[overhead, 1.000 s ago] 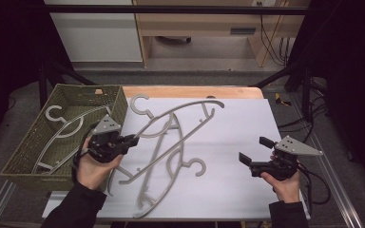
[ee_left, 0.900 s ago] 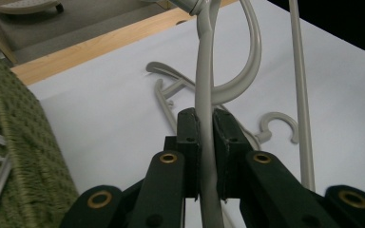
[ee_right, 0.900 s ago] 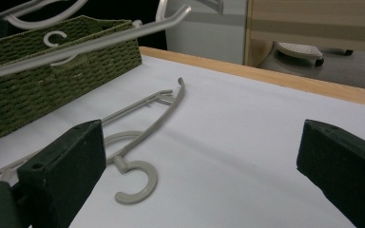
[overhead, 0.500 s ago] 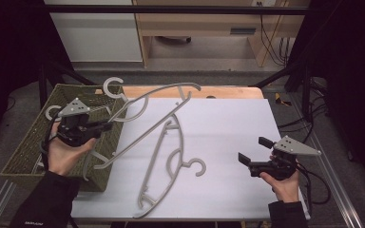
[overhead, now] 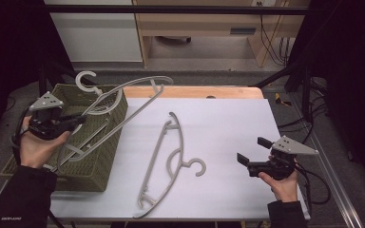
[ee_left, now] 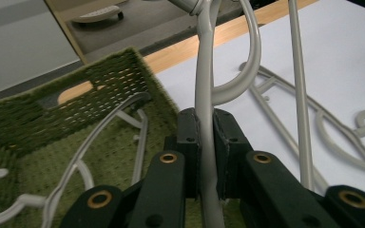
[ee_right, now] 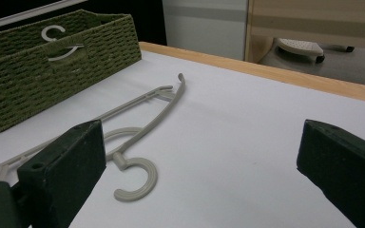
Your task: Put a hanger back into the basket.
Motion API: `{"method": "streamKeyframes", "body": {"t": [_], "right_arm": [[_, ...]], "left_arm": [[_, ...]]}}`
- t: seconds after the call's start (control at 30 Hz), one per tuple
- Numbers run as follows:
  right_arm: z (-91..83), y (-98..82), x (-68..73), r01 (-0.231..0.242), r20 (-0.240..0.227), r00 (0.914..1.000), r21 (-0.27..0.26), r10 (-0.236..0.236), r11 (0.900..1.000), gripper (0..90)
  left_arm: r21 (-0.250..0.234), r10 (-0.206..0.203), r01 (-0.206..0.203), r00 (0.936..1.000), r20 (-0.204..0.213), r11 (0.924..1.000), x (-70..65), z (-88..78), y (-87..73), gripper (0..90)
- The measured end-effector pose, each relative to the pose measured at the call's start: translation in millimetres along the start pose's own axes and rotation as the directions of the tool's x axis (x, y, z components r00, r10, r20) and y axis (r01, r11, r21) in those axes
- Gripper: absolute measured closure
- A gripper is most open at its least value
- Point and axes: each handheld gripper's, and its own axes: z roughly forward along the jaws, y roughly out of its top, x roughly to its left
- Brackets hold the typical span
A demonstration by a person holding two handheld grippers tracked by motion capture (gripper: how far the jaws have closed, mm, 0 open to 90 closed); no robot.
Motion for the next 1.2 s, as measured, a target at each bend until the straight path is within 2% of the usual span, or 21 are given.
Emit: {"method": "streamKeyframes", "body": {"t": [0.07,0.1,0.2,0.4,0.53,0.7,0.87,1.13,1.2], "right_arm": [[0.1,-0.1,0.2,-0.001,-0.003,1.0000,0.002,0.001,1.000,2.6],[0.3,-0.1,0.0,0.001,-0.002,1.0000,0.001,-0.001,1.000,2.6],[0.7,-0.3,-0.1,0.002,0.001,1.0000,0.005,-0.002,1.000,2.6],[3.2,-1.0,0.9,0.000,0.001,1.0000,0.011,-0.001,1.000,2.6],[3.4,-1.1,0.7,0.003,0.003,1.0000,0.013,-0.003,1.000,2.6],[3.3,-1.1,0.5,0.002,0.004,1.0000,0.013,-0.002,1.000,2.6],[4.2,-1.3,0.5,0.005,0.003,1.0000,0.020,-0.005,1.000,2.7],[4.9,-2.4,-0.5,0.011,0.001,0.9999,0.024,-0.011,1.000,2.7],[5.1,-2.7,-1.0,0.007,0.001,1.0000,0.026,-0.007,1.000,2.7]], "left_arm": [[0.001,-0.004,0.004,1.0000,-0.007,1.0000,4.4,-1.2,-1.7,82.4],[0.003,-0.004,0.004,0.9998,-0.020,1.0000,12.8,-3.7,-5.1,82.4],[-0.004,-0.008,0.008,0.9994,-0.035,1.0000,25.1,-7.4,-9.7,82.4],[-0.004,-0.041,0.041,0.9971,-0.064,0.9991,46.1,-12.1,-17.8,82.4],[0.003,-0.040,0.041,0.9962,-0.077,0.9992,53.6,-12.3,-23.1,82.4],[0.008,-0.067,0.068,0.9931,-0.097,0.9977,68.8,-11.6,-34.3,82.4],[0.028,-0.075,0.078,0.9902,-0.118,0.9965,78.4,-9.9,-42.1,82.4],[0.058,-0.066,0.074,0.9889,-0.133,0.9956,87.3,-8.2,-50.3,82.4],[0.068,-0.062,0.072,0.9884,-0.139,0.9951,92.9,-9.4,-53.7,82.4]]}}
